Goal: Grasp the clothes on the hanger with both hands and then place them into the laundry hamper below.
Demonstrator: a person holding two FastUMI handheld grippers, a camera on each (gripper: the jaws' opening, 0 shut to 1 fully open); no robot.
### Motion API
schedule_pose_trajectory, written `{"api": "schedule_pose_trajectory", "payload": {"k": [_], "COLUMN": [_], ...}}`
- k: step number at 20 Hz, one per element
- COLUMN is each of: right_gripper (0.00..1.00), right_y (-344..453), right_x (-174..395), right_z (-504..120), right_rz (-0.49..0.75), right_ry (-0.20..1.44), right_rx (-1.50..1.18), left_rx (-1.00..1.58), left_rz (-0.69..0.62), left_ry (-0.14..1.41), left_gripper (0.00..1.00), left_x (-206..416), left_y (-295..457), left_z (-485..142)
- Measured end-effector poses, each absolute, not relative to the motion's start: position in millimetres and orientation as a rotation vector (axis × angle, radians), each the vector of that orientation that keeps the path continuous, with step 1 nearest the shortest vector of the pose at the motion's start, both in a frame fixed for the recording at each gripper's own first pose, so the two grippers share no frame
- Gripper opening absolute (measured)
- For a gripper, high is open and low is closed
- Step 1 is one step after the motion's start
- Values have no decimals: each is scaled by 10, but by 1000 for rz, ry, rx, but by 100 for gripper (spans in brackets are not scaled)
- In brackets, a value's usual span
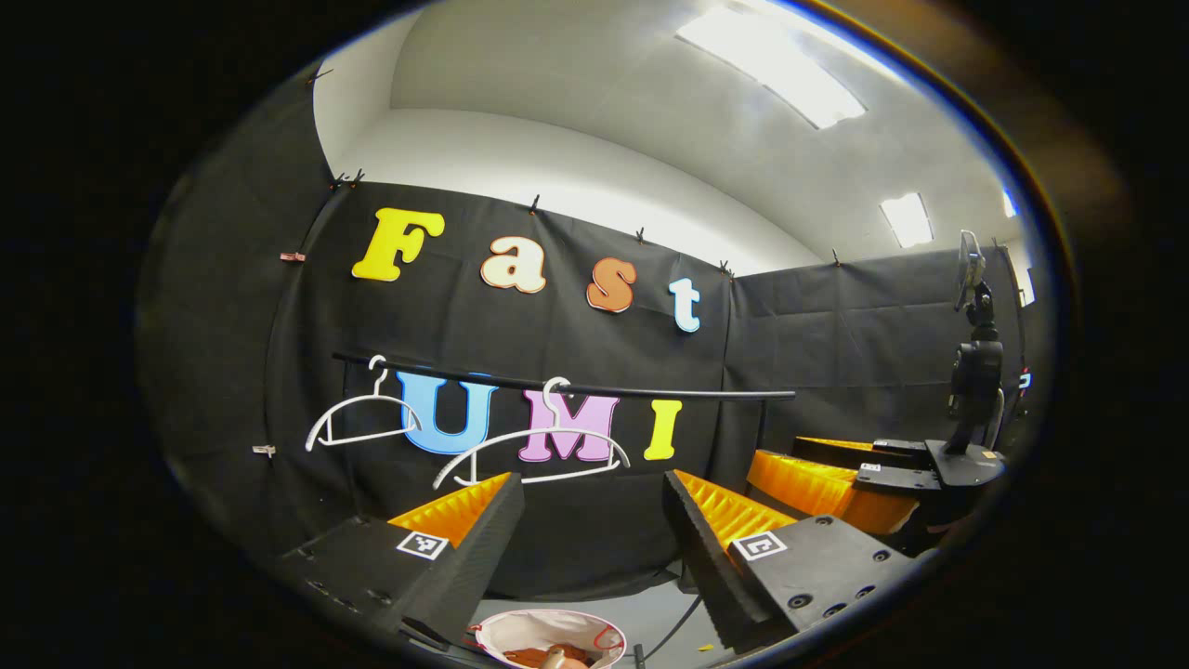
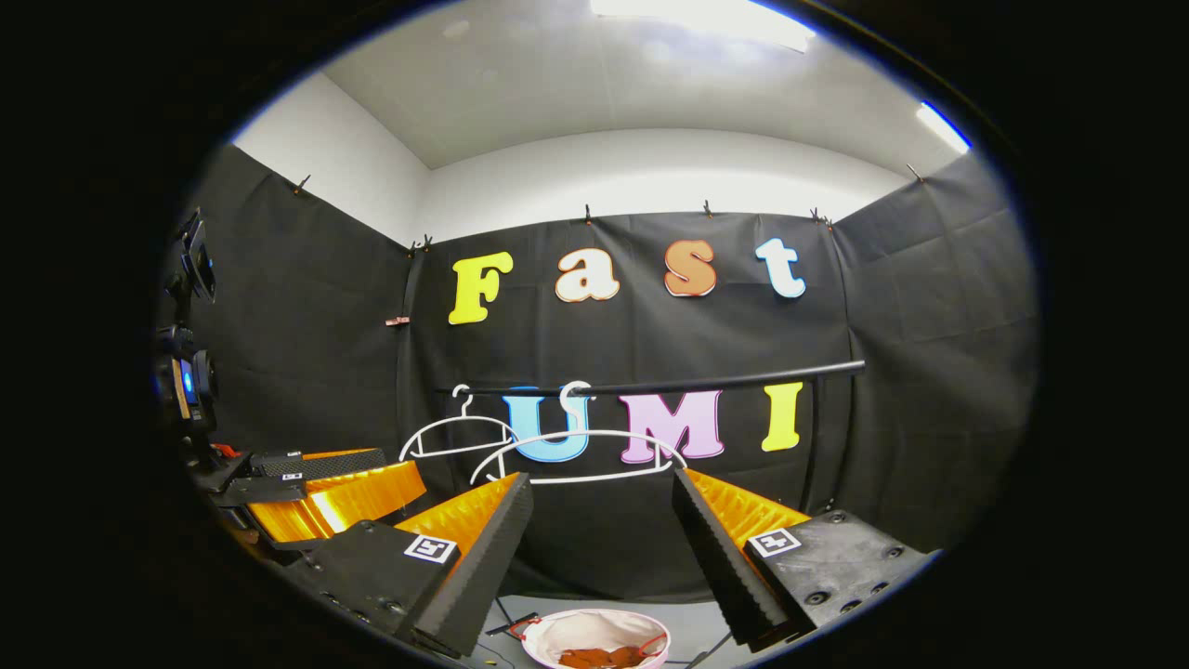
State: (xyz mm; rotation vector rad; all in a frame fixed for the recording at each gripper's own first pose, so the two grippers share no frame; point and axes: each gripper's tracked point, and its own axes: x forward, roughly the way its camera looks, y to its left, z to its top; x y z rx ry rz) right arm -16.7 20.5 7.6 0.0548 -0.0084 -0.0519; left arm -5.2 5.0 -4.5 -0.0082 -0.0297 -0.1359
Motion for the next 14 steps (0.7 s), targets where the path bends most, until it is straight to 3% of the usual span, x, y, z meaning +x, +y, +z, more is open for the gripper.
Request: {"api": "schedule_pose_trajectory", "payload": {"k": [1,14], "right_gripper": [98,98], "right_y": [131,-220], "right_x": [-159,-181], "right_z": [117,217], "right_rz": [-55,29], "right_ry": [-19,-21], "right_rx": [48,98], "left_rx": [-15,-18], "left_rz": [-129,-75], "left_ry": [-33,-62], "left_gripper": [92,95], "left_x": [-40,2], "left_y": [20,-432], "left_z": [-29,50]}}
